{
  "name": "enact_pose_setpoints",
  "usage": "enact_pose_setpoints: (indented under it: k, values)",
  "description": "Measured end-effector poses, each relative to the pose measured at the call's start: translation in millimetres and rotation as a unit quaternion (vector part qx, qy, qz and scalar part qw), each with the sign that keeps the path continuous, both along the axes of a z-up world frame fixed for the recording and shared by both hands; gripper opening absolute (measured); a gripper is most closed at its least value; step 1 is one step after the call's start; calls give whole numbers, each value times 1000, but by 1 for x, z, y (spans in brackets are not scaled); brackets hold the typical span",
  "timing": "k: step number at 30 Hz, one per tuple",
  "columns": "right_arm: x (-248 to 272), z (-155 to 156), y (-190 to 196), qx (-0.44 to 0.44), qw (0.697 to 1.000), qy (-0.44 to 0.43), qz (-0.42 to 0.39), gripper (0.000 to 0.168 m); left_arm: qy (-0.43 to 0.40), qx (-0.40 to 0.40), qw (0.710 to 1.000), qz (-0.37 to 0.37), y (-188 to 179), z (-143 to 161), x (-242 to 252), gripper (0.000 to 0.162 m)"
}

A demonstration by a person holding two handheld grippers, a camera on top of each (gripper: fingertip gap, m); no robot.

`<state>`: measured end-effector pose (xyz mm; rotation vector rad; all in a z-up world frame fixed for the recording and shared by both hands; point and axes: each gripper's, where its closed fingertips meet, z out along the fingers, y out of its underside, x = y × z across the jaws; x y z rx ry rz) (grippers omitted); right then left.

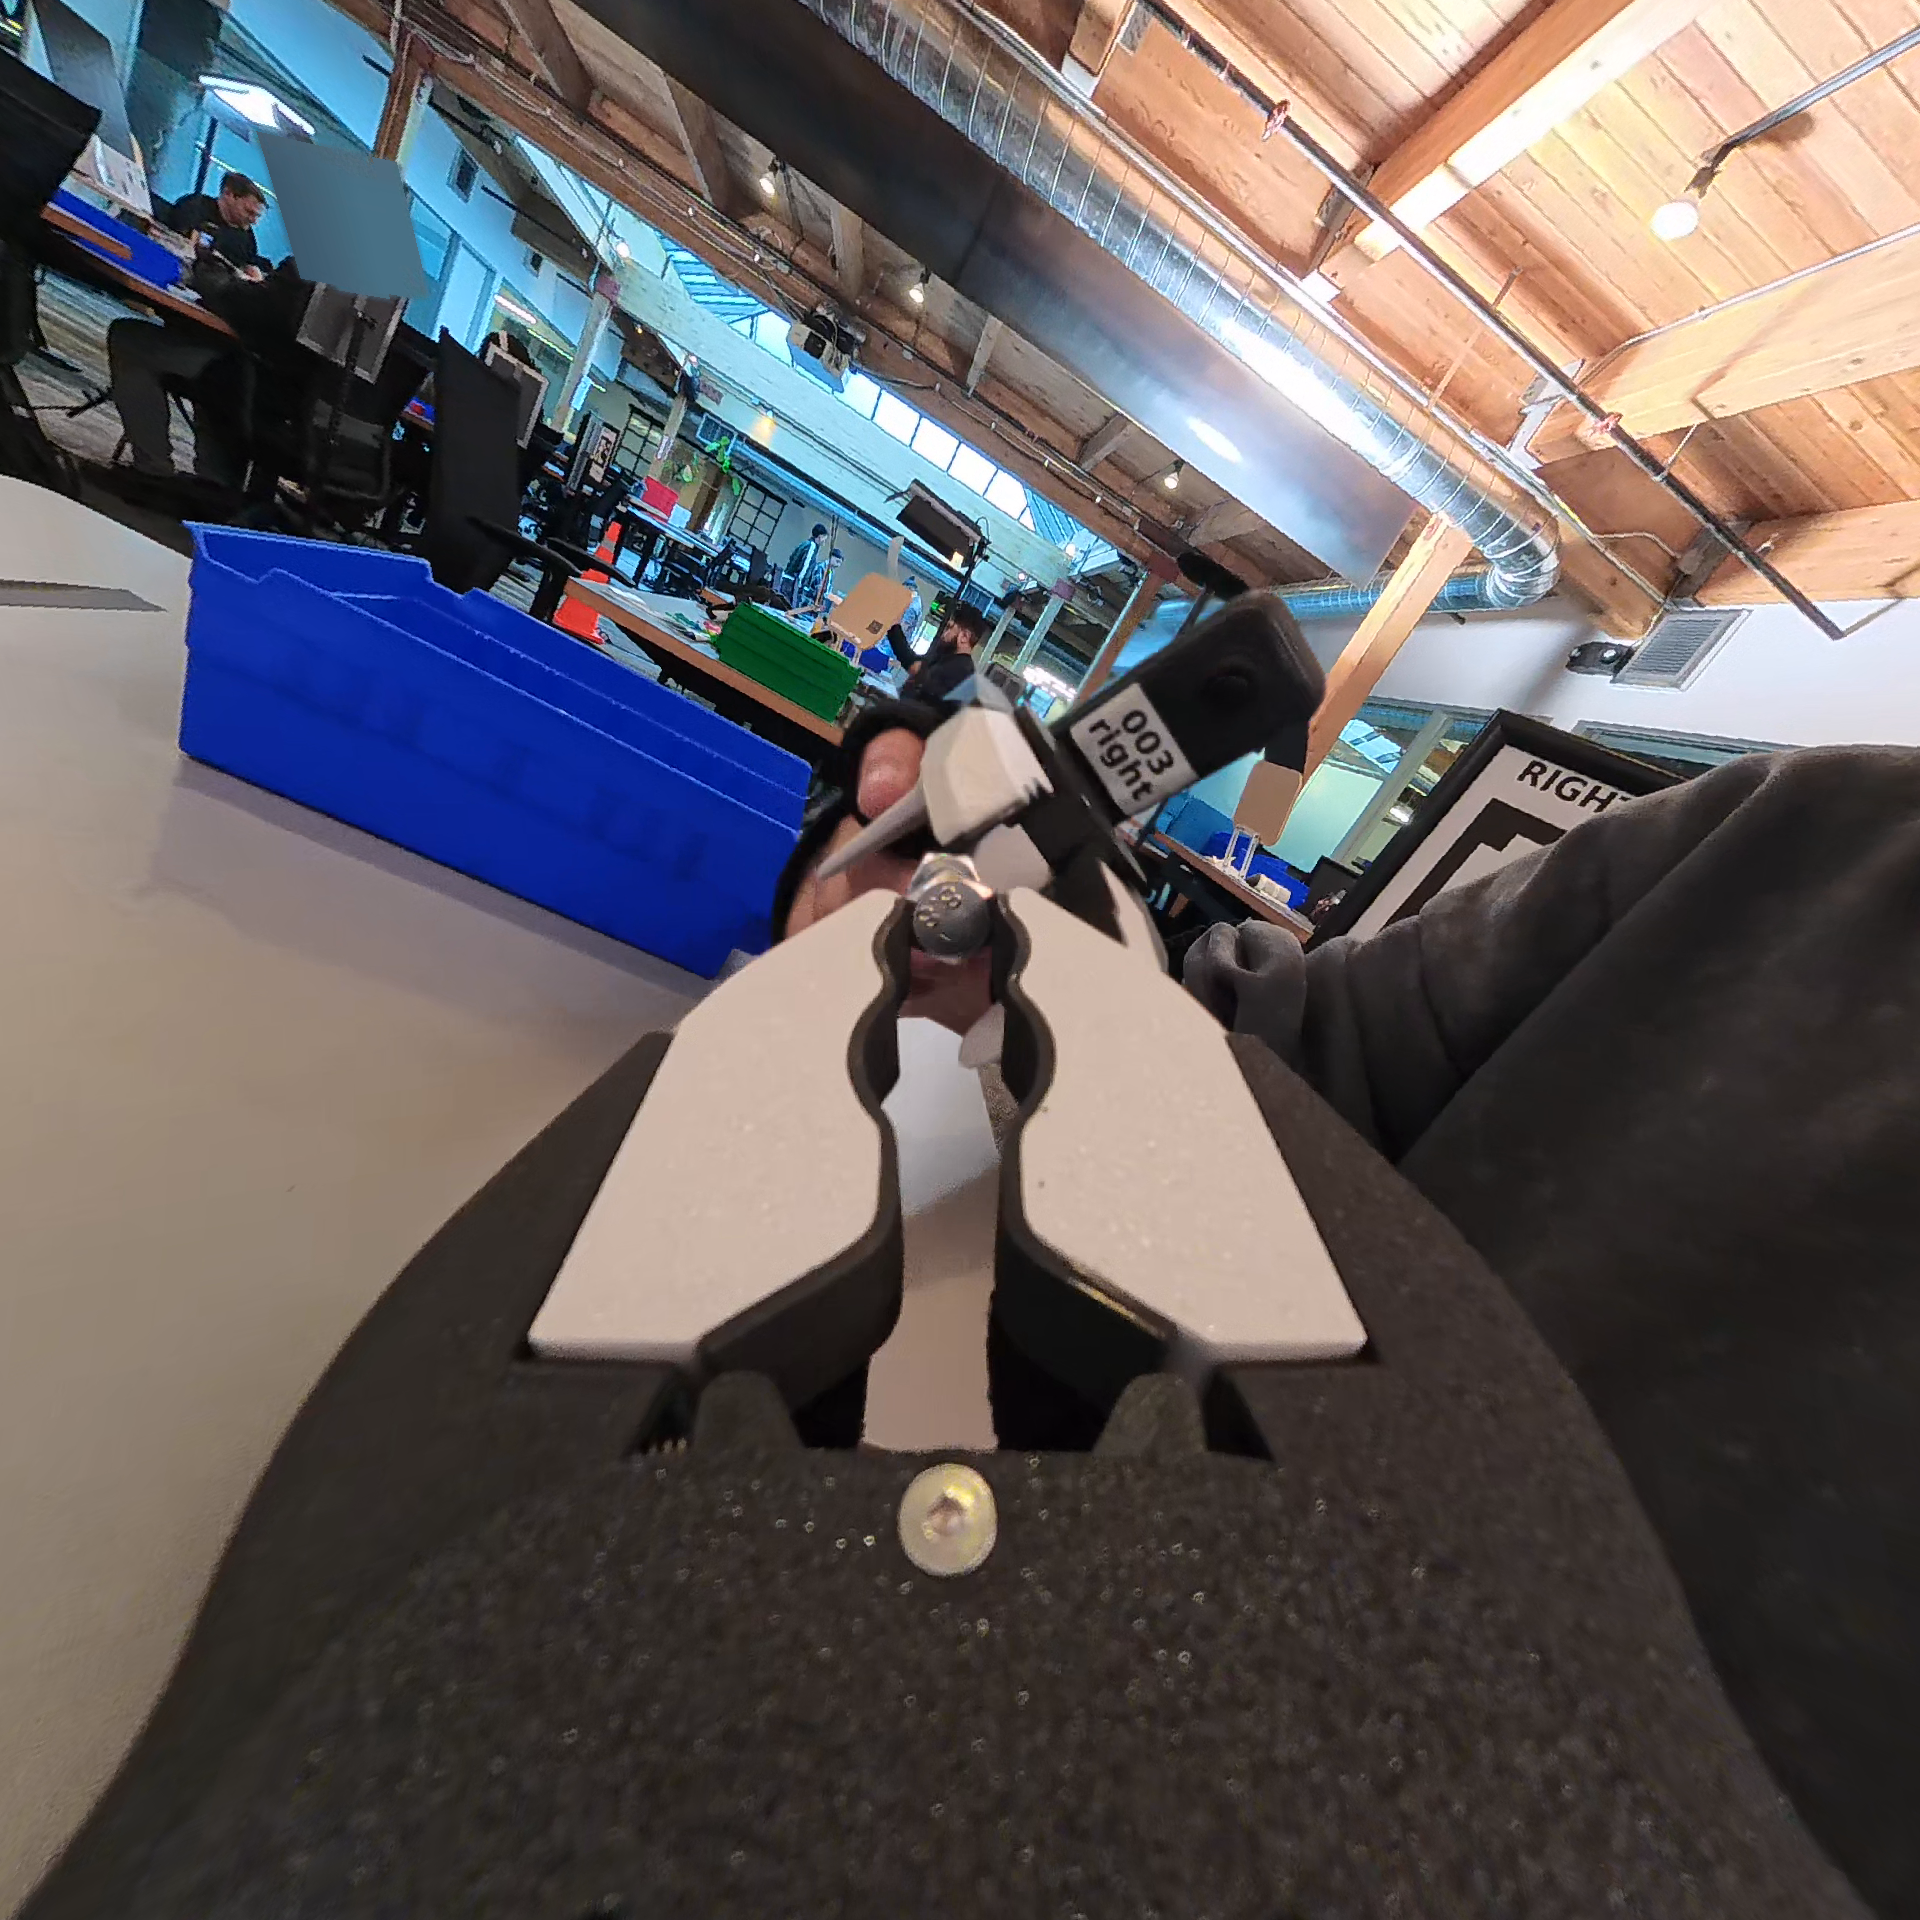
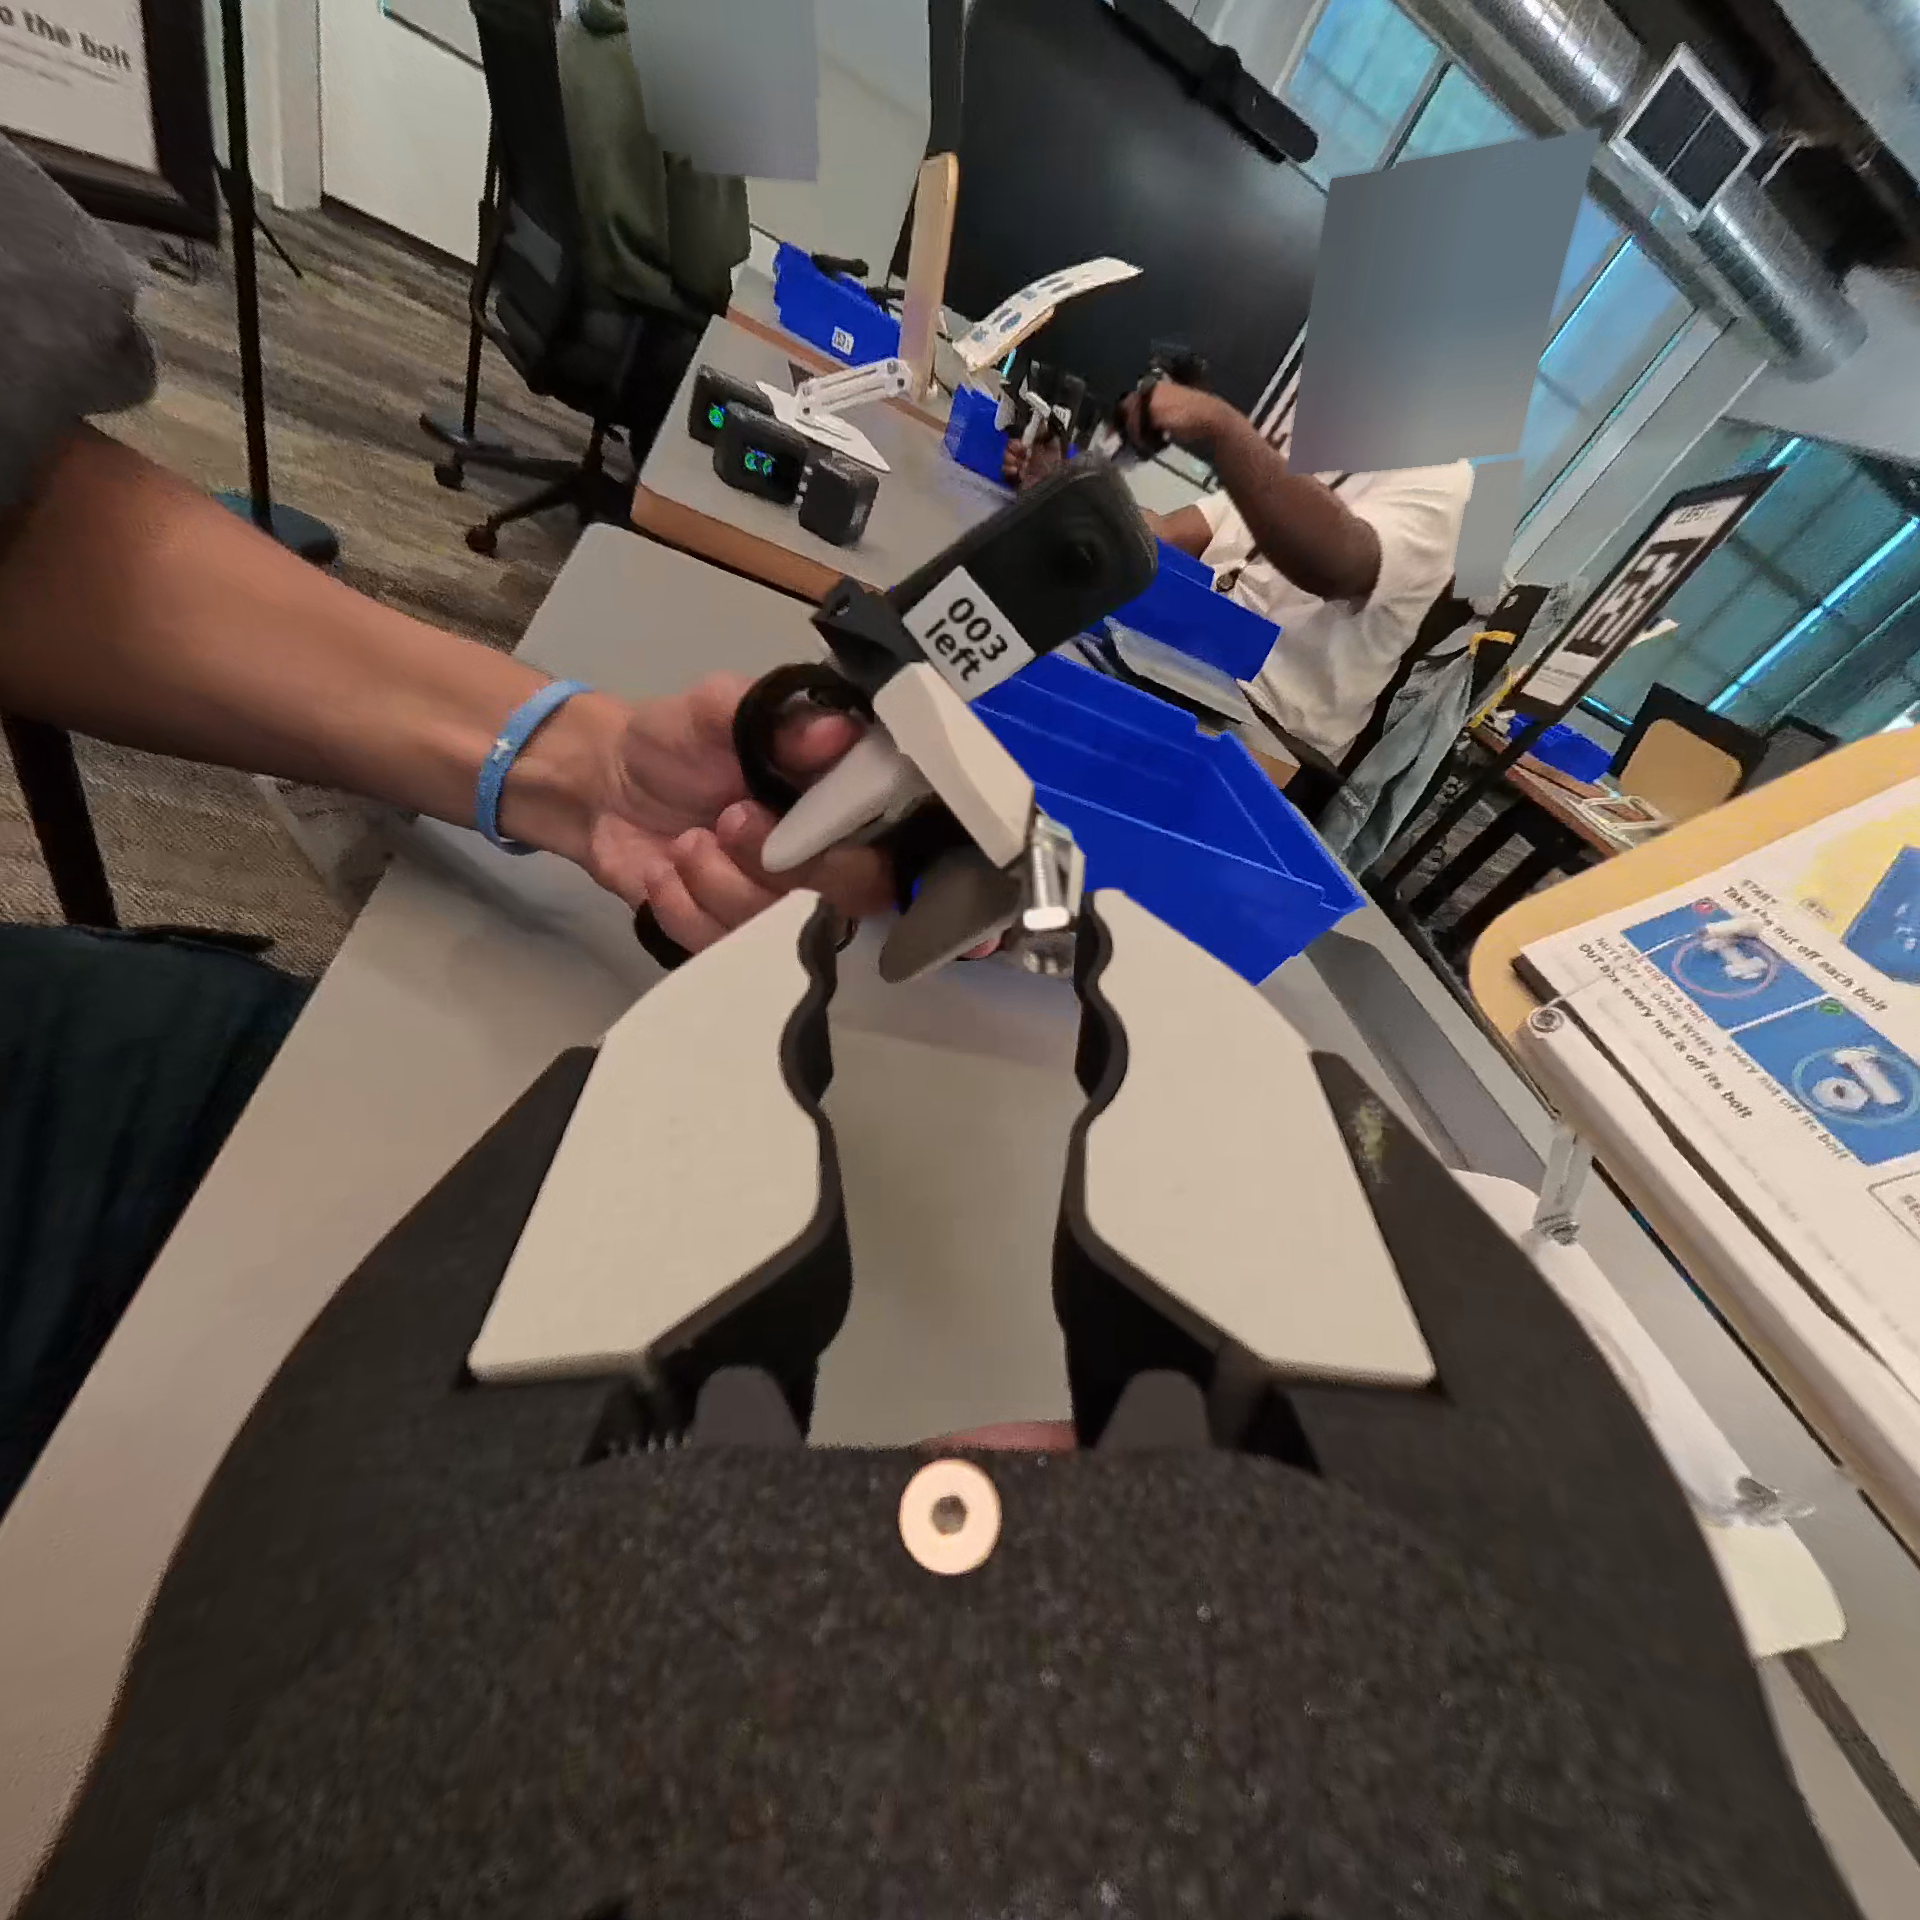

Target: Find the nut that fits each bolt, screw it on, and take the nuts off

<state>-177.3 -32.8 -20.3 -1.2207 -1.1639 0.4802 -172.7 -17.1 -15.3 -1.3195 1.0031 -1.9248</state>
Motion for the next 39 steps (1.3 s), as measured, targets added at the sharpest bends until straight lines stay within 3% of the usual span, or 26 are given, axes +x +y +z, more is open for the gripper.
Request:
enact_pose_setpoints:
  k: [4,11,16,22,27,33,39]
  values:
    - [4,-17,19,-28,999,1,-21,44,-5,2,1000,-5,-3,4,1,14]
    - [-1,5,-6,12,1000,20,-10,42,-5,3,1000,-4,-4,5,-1,14]
    - [2,-16,19,-36,999,22,-23,45,-8,8,1000,-8,-9,9,0,14]
    - [-3,11,-10,29,999,25,-21,43,-12,6,1000,-4,-7,11,0,14]
    - [5,-9,18,-16,998,38,-46,45,-19,5,1000,-9,-10,14,1,14]
    - [3,14,-13,57,997,28,-47,42,-23,2,1000,-9,-11,17,2,14]
    - [10,-4,14,6,997,39,-63,43,-25,10,1000,-9,-16,21,0,14]
